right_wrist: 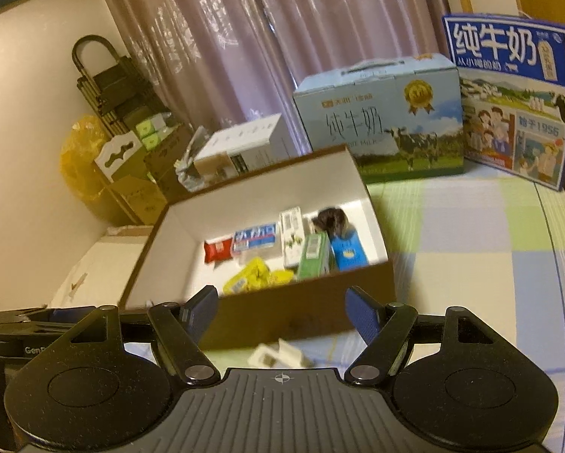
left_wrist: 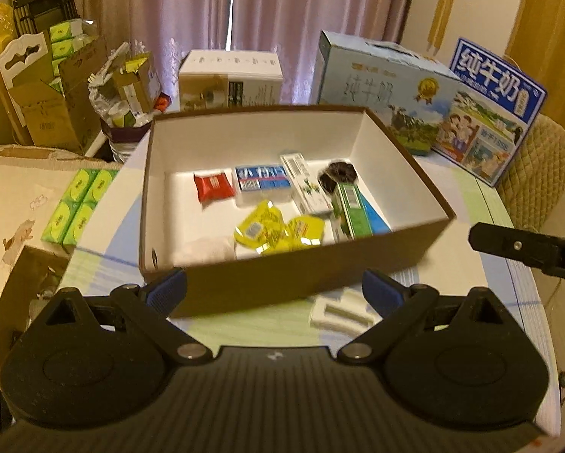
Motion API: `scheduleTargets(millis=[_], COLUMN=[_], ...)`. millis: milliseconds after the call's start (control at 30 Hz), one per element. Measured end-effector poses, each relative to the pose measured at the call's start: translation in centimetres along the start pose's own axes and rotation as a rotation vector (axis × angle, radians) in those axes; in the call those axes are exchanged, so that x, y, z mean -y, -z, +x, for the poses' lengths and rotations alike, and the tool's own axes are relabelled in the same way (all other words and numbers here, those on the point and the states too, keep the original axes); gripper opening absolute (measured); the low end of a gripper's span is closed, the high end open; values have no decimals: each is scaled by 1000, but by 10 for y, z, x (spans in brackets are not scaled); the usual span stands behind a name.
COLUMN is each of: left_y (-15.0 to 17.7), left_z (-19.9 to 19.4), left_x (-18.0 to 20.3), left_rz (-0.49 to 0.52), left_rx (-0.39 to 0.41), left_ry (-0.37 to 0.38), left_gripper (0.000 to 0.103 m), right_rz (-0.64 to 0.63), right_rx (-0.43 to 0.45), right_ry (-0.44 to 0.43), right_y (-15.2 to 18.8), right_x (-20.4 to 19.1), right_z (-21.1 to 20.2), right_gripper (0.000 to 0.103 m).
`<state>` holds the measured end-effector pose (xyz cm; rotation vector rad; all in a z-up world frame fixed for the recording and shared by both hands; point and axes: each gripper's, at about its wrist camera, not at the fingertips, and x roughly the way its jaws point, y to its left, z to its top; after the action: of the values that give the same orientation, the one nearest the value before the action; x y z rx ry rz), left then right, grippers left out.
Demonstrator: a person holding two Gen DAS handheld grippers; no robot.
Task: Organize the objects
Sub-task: 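Withdraw both grippers from the brown box toward the pill bottle and hair clip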
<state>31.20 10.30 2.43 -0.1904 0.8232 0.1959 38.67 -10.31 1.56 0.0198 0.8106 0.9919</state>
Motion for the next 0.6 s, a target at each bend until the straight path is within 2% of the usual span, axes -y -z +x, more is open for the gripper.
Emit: scheduleTargets(millis=[400, 600], left_y=[62, 77], left_z=[2, 6], left_x=[22, 34], left_rz=[26, 52], left_rx=[-108, -136], left_ry=[36, 52], left_gripper=[98, 98], right_rz=[39, 65], right_rx=[-136, -181], right_ry=[70, 100], right_y=[64, 86], right_x=[17, 25], right_z=[-11, -16], right_gripper=[72, 72])
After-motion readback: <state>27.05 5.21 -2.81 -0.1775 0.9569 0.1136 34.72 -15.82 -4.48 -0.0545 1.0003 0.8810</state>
